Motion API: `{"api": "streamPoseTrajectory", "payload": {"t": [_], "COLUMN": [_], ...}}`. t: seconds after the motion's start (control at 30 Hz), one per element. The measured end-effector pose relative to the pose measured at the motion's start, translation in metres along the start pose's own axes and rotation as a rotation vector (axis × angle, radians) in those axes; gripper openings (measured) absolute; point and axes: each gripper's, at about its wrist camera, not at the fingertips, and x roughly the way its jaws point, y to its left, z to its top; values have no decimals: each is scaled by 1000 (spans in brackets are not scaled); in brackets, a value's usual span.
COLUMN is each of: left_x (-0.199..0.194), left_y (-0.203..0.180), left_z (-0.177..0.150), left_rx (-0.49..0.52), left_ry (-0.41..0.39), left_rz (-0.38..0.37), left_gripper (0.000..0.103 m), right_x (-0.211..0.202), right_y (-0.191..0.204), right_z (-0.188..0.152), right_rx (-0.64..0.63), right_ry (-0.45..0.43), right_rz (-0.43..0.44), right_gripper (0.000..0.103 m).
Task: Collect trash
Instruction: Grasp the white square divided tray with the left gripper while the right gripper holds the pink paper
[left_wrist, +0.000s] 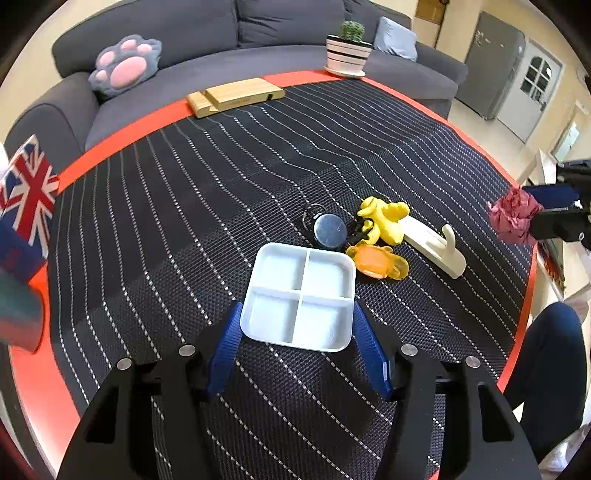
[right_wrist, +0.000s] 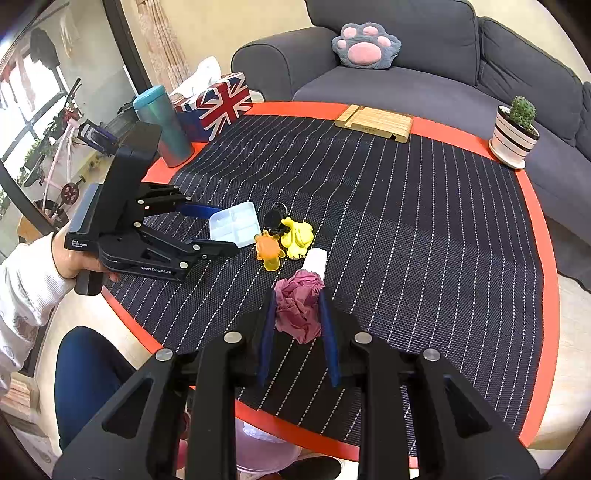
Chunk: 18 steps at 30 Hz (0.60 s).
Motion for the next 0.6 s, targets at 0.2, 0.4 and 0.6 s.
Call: {"api": "streamPoseTrajectory", "payload": {"t": [0.2, 0.4, 0.6], "left_x": [-18, -50, -82], "left_y": [-4, -16, -35], "left_z": [-6, -12, -23], "left_rx": [-37, -80, -115], "left_ry": [-30, -74, -115], "left_rz": [6, 14, 17], "left_gripper": [58, 58, 58], "right_x": [-4, -15, -31], "right_y": [2, 6, 11], "right_z": [-2, -8, -17], "right_rx": [3, 1, -2], "right_ry": [-14, -35, -63], "right_rz": [5, 7, 8], "right_gripper": [23, 23, 23]}}
